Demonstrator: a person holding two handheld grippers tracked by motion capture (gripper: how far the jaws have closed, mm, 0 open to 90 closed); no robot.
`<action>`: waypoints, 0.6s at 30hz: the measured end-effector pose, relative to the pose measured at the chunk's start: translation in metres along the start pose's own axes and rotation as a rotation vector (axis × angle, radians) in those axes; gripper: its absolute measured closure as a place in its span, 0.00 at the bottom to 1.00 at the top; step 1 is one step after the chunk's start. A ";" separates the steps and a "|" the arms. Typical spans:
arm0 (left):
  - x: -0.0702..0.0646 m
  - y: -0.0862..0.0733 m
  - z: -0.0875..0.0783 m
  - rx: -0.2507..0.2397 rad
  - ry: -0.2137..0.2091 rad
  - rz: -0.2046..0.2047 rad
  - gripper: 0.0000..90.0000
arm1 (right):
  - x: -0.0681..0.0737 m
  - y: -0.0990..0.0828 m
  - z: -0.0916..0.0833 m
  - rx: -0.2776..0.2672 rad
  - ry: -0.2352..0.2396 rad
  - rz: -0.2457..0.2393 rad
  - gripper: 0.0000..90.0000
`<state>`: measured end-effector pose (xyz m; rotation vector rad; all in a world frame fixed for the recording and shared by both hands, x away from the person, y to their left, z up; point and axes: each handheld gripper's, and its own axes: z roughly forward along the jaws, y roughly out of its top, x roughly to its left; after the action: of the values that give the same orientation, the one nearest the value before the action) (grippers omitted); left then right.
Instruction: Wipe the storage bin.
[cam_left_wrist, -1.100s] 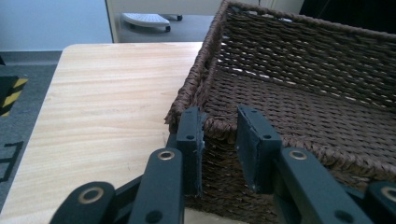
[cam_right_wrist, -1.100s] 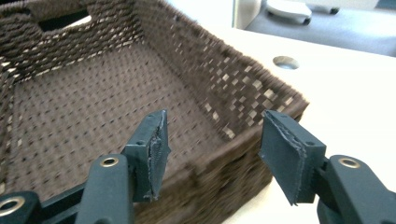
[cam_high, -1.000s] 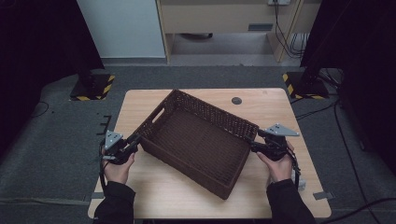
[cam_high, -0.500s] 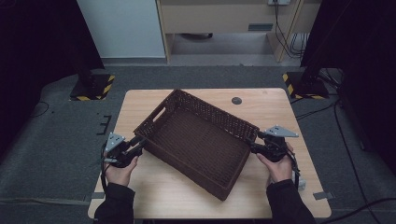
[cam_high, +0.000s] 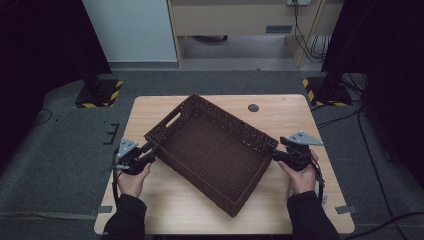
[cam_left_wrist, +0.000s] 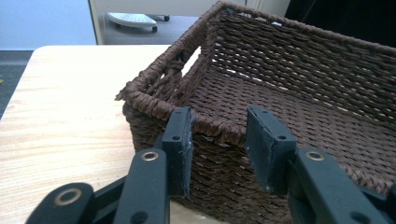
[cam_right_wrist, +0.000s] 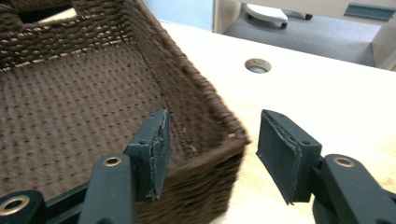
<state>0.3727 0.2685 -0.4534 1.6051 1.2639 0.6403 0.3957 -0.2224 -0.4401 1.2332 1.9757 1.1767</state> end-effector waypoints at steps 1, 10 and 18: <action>0.000 0.000 0.001 -0.003 0.005 0.001 0.66 | -0.002 -0.001 0.002 0.004 -0.005 0.001 0.49; -0.007 -0.001 -0.007 -0.004 -0.017 0.000 0.62 | -0.002 -0.003 0.005 0.019 0.029 0.010 0.61; -0.026 -0.003 -0.010 -0.001 -0.064 0.034 0.62 | 0.004 -0.007 -0.004 0.019 0.043 0.003 0.60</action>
<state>0.3543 0.2483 -0.4485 1.6366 1.1912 0.6062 0.3876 -0.2215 -0.4447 1.2308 2.0217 1.1981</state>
